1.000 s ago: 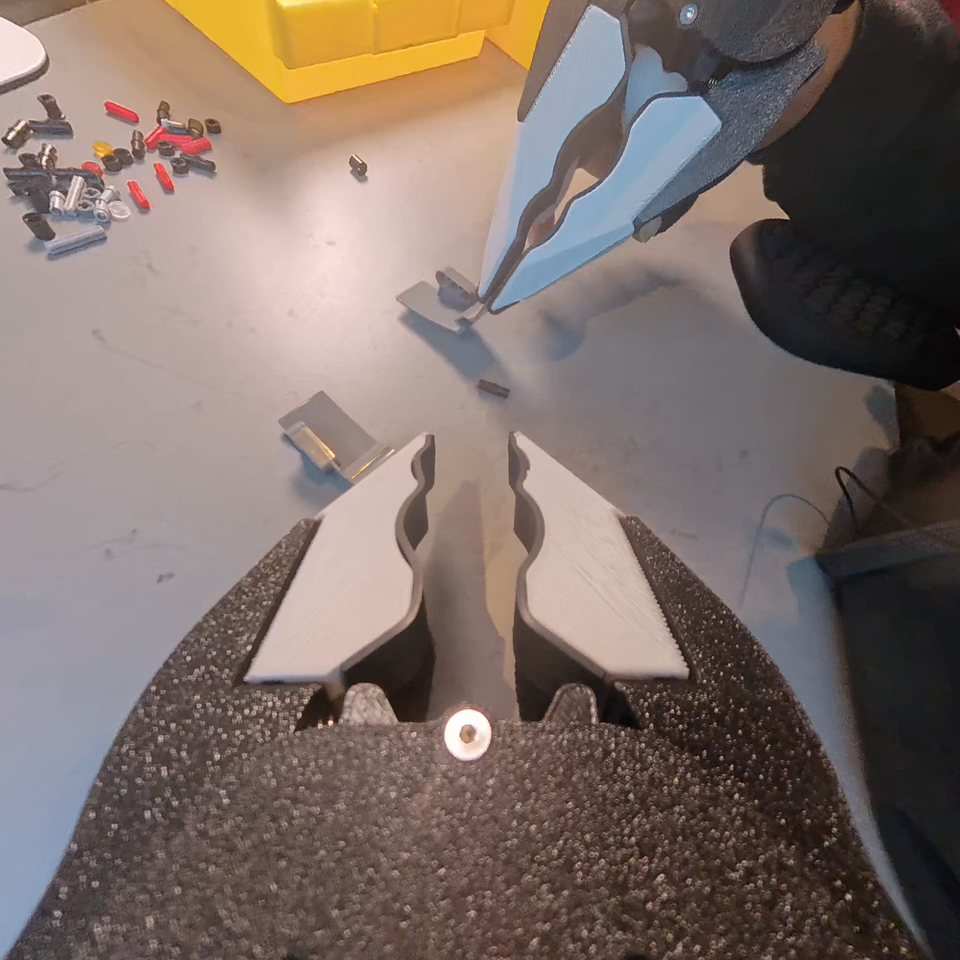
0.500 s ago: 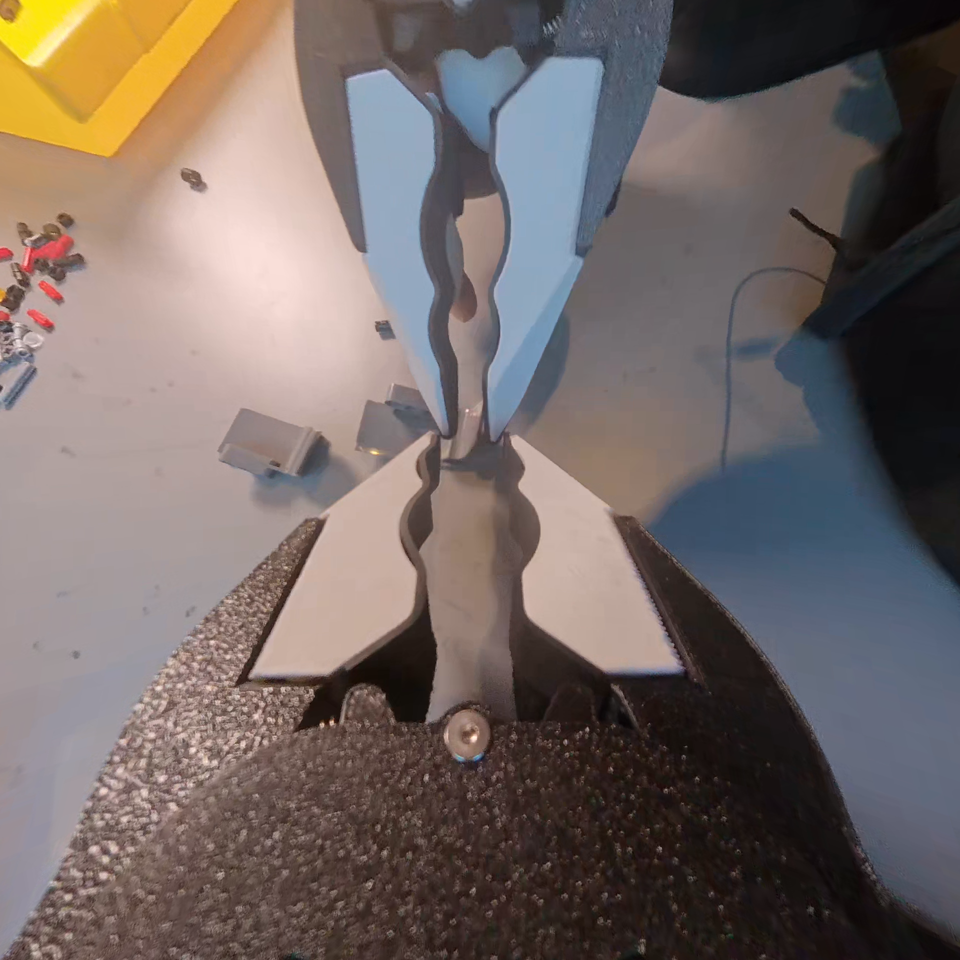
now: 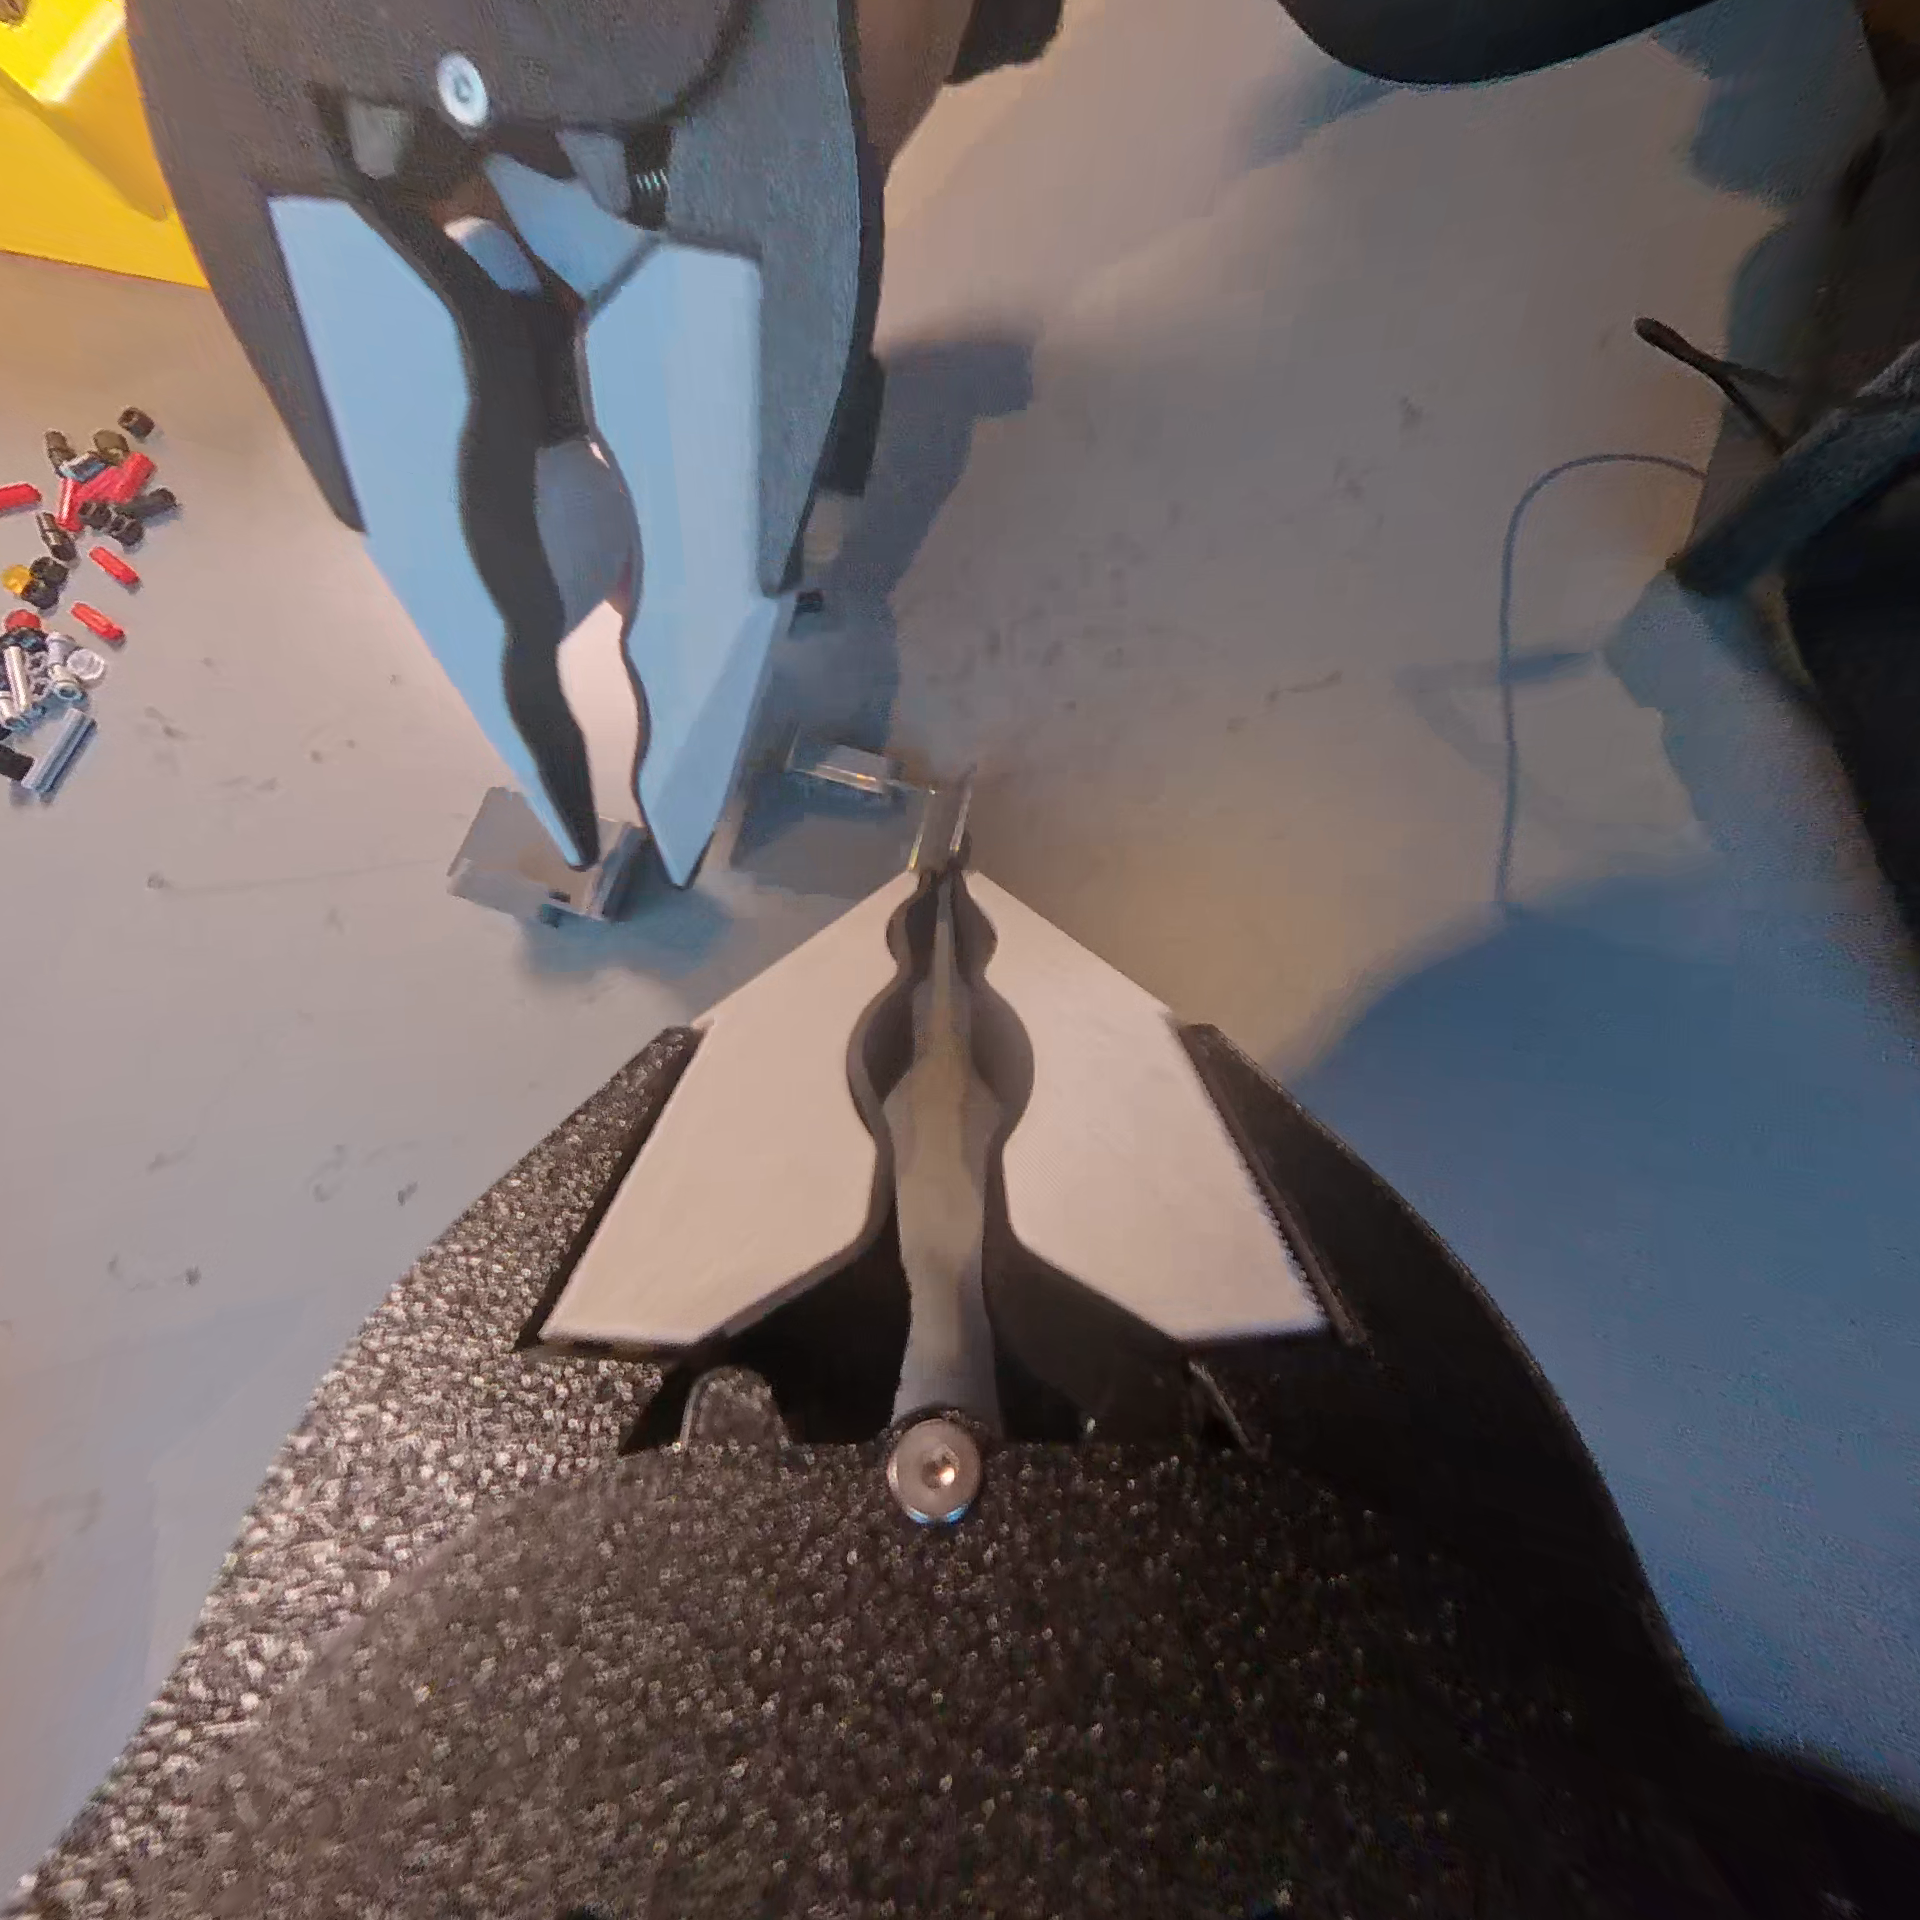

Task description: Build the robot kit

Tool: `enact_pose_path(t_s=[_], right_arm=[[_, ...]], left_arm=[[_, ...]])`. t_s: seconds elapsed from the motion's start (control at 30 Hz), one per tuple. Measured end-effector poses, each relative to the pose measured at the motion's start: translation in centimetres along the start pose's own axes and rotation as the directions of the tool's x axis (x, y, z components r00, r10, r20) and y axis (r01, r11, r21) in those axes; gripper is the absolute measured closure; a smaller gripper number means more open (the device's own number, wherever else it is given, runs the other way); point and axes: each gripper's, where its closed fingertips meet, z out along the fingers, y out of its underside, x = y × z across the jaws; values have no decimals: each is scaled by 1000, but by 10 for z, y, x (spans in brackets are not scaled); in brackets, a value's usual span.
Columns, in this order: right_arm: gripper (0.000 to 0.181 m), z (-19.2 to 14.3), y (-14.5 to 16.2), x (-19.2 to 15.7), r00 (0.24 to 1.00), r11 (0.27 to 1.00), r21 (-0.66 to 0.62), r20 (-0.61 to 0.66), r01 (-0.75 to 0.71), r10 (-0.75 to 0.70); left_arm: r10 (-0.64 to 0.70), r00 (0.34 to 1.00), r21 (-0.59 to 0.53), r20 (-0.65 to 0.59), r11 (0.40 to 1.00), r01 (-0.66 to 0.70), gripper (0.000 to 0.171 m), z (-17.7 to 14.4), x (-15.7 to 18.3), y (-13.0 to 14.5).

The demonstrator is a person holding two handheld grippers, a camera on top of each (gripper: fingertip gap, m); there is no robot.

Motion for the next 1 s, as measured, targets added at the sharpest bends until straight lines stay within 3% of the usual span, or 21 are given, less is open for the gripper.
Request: enact_pose_path(t_s=[0.1, 0.2, 0.4, 0.6, 0.63, 0.77, 0.87, 1.0], right_arm=[[175, 0, 0, 6, 997, 998, 0, -59, 55, -55], [180, -28, 6, 23, 989, 998, -9, -135, 66, -66], [180, -103, 79, 48, 939, 984, -167, -326, 55, -107], [175, -116, 125, 28, 945, 969, -246, -320, -19, -62], [165, -117, 124, 28, 948, 971, -237, -314, -31, -46], [157, -125, 82, 21, 972, 994, -108, -232, -1, -24], [157, -103, 57, -6, 997, 997, -57, -55, 43, -46], [157, -65, 52, -15, 995, 990, -105, 53, 92, -87]], left_arm=[[-5, 1000, 6, 11, 1000, 5, 168, -5, -3, 1], [-20, 1000, 12, 12, 1000, 20, 160, -7, -6, 2], [-13, 1000, 13, 5, 1000, 13, 156, -3, -5, 2], [21, 1000, -15, -7, 1000, -22, 161, 7, -5, 1], [25, 1000, -18, -9, 1000, -25, 162, 7, -6, 1], [43, 999, -21, -12, 999, -43, 165, 1, -11, 4], [52, 997, -27, -57, 998, -54, 162, -5, -12, 11], [20, 1000, -40, -13, 999, -20, 158, -13, -27, 23]])
